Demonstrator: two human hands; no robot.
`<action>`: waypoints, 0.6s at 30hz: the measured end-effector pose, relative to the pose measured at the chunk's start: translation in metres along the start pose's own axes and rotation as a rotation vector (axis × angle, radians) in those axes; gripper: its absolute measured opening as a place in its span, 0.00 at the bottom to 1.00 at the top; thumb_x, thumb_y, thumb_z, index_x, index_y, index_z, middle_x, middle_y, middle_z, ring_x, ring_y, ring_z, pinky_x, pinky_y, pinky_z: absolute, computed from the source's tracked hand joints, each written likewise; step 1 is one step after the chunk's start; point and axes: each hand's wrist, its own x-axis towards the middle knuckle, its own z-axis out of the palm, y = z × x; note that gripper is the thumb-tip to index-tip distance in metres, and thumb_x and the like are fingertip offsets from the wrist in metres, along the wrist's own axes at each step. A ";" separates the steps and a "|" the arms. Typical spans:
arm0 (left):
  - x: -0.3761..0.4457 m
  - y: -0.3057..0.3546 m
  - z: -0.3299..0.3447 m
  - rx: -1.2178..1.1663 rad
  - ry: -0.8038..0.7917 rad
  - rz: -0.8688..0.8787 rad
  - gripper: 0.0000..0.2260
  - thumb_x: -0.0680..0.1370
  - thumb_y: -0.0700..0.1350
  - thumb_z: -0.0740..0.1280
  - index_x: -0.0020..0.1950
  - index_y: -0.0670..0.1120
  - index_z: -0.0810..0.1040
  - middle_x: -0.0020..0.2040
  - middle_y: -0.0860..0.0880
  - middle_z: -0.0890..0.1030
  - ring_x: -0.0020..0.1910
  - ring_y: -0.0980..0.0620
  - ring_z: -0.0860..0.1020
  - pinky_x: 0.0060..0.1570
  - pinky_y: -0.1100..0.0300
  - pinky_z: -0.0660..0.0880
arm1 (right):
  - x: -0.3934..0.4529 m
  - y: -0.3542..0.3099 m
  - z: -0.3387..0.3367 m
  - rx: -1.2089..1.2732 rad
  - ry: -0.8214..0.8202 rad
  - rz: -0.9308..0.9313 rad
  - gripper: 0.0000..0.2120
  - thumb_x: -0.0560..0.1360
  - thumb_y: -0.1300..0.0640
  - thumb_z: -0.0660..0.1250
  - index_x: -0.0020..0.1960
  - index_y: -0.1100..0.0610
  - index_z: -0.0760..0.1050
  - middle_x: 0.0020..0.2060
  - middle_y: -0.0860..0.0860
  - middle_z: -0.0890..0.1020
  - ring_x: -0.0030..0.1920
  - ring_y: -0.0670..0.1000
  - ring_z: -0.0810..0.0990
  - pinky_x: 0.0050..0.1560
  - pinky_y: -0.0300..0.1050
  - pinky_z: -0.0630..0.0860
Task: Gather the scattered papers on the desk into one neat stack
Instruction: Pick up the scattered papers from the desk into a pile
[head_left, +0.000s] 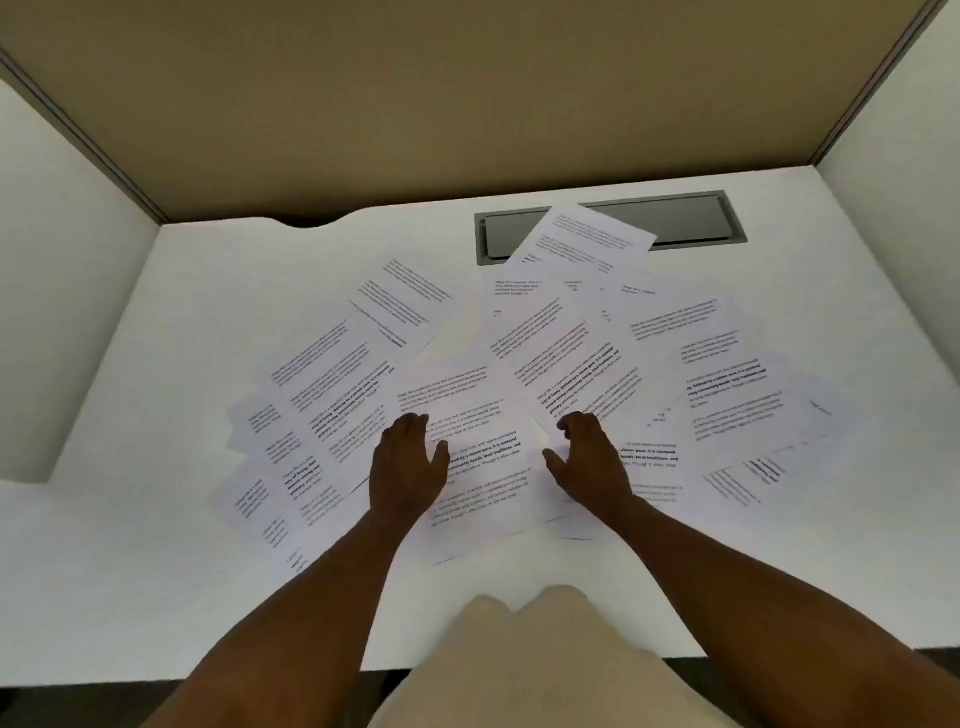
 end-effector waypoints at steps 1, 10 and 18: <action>-0.001 -0.002 0.003 -0.028 -0.034 -0.032 0.26 0.77 0.52 0.63 0.70 0.39 0.72 0.68 0.39 0.74 0.66 0.39 0.72 0.62 0.46 0.71 | 0.000 0.001 0.002 0.012 -0.023 0.039 0.20 0.73 0.53 0.70 0.61 0.60 0.69 0.57 0.56 0.73 0.55 0.56 0.76 0.51 0.49 0.74; -0.025 -0.001 0.013 -0.130 -0.135 -0.573 0.38 0.72 0.54 0.75 0.75 0.39 0.64 0.69 0.36 0.66 0.70 0.37 0.65 0.65 0.46 0.68 | -0.009 -0.003 0.017 -0.079 -0.197 0.219 0.31 0.69 0.49 0.75 0.64 0.62 0.66 0.60 0.58 0.70 0.57 0.59 0.75 0.56 0.50 0.74; -0.017 -0.011 0.024 -0.347 -0.163 -0.801 0.43 0.68 0.53 0.78 0.74 0.39 0.60 0.70 0.35 0.64 0.69 0.37 0.67 0.68 0.47 0.66 | -0.008 -0.011 0.025 -0.102 -0.209 0.278 0.34 0.68 0.53 0.76 0.65 0.64 0.63 0.61 0.61 0.67 0.58 0.60 0.75 0.57 0.49 0.74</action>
